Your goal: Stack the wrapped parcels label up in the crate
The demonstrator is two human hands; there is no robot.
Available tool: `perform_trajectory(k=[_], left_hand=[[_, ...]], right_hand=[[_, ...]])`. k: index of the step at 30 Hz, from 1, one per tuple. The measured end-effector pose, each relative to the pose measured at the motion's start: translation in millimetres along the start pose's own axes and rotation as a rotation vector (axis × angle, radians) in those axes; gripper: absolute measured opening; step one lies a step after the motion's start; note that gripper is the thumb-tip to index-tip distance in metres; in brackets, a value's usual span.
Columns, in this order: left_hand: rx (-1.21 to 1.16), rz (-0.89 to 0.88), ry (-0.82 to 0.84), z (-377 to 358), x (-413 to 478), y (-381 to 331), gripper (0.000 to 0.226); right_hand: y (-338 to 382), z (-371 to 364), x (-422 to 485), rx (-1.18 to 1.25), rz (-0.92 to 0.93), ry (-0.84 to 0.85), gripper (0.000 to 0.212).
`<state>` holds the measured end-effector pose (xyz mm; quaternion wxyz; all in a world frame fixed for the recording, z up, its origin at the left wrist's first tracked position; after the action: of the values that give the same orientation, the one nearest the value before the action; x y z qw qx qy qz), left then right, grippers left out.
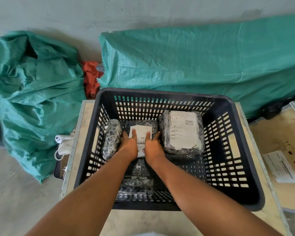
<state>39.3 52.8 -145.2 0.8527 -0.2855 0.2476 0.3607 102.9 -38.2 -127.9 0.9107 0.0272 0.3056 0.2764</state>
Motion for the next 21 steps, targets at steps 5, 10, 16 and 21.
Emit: perform_trajectory(k=[5, 10, 16, 21], left_hand=[[0.142, 0.002, 0.067, -3, 4, -7, 0.104], [0.160, -0.002, 0.056, 3, -1, -9, 0.102], [0.067, -0.228, -0.079, 63, -47, -38, 0.086], [-0.286, -0.440, -0.426, 162, -128, -23, 0.056]], right_hand=[[-1, 2, 8, -0.033, -0.006, 0.039, 0.081], [-3, 3, 6, 0.003, -0.001, 0.057, 0.078], [-4, 11, -3, 0.120, 0.064, 0.026, 0.071], [-1, 28, -15, 0.408, 0.116, -0.017, 0.054]])
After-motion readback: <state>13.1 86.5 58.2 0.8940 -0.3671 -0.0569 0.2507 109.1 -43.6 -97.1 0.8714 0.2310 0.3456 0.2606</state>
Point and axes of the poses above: each hand's wrist, its own x-axis towards the middle knuckle, its own z-axis out of the back of the hand, y = z × x, the point moved 10 cm from there along x, towards the middle knuckle, and after that the axes turned 2 degrees about -z, right-handed, at the moved point
